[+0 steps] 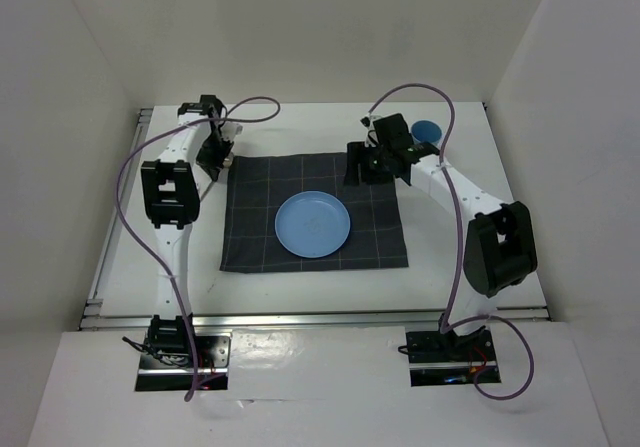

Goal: Set the dinner table for one person

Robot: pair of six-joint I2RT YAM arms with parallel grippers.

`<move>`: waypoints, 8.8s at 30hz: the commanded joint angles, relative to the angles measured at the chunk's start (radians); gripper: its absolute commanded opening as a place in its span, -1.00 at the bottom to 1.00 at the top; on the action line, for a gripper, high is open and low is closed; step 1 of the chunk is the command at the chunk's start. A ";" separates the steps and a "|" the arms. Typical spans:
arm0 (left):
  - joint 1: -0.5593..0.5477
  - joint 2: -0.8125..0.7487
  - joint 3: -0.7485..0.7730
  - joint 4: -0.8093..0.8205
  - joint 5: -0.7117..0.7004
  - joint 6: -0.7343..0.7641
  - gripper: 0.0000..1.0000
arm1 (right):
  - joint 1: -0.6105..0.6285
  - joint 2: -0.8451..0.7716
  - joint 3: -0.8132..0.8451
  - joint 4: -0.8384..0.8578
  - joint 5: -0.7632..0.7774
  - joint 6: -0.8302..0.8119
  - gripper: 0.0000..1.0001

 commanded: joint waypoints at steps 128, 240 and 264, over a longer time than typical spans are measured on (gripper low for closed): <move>0.232 -0.924 -0.856 0.376 0.010 -0.139 0.22 | -0.253 0.128 -0.241 -0.089 -0.273 0.097 -0.34; -0.168 -0.905 -0.822 0.362 -0.191 -0.480 0.54 | -0.483 0.426 0.619 -0.131 0.255 0.100 -1.00; -0.131 -0.914 -0.852 0.380 -0.145 -0.440 0.54 | -0.069 0.558 0.853 -0.419 0.217 -0.122 -1.00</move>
